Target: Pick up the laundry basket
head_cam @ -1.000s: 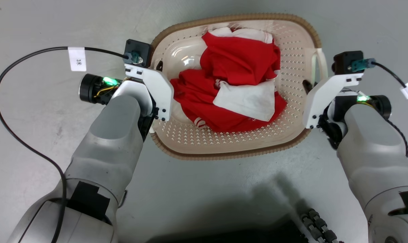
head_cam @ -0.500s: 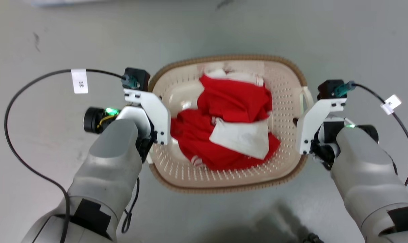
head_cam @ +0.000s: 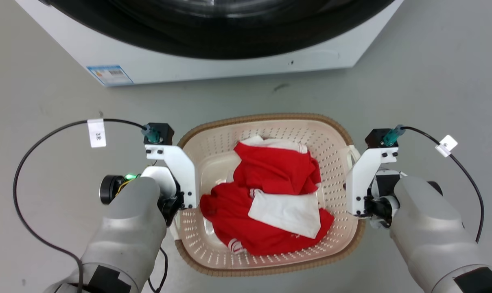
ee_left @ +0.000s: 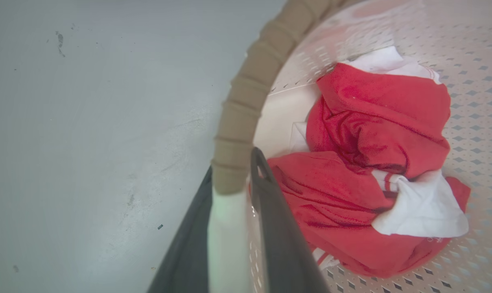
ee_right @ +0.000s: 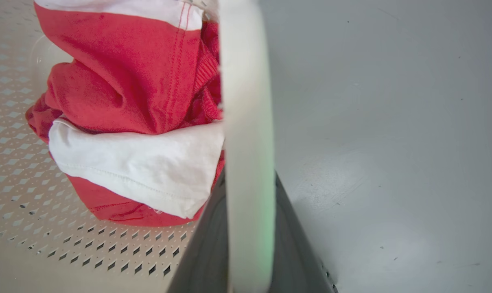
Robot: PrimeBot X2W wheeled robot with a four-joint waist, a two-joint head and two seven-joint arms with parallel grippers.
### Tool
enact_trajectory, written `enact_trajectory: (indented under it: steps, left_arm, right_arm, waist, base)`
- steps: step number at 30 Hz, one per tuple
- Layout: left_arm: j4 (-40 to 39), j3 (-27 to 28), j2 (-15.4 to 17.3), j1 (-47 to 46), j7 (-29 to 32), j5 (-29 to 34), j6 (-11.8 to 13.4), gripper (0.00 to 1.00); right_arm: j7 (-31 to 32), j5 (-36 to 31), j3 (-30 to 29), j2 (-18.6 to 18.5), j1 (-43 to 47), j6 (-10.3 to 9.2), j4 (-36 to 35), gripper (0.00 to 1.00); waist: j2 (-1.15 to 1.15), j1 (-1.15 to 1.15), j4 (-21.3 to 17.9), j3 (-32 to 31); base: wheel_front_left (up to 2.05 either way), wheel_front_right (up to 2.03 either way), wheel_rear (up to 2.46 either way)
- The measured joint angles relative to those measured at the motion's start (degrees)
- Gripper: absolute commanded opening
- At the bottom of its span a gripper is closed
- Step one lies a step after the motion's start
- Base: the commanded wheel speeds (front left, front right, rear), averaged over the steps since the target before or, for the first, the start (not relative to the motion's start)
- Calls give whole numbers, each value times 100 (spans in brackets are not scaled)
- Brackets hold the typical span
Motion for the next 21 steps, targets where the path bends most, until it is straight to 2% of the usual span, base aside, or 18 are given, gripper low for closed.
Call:
enact_trajectory:
  steps: [10, 21]
  left_arm:
    - [7, 98, 89, 434, 541, -241, 129, 0]
    - [8, 112, 198, 692, 1139, -388, 162, 0]
  right_arm:
    - [935, 740, 691, 0, 292, -1, -226, 0]
    - [1659, 1243, 1100, -2, 371, -2, -220, 0]
  waist:
    - [0, 0, 134, -969]
    - [0, 0, 156, -1872]
  base:
    - [0, 0, 0]
    - [0, 0, 0]
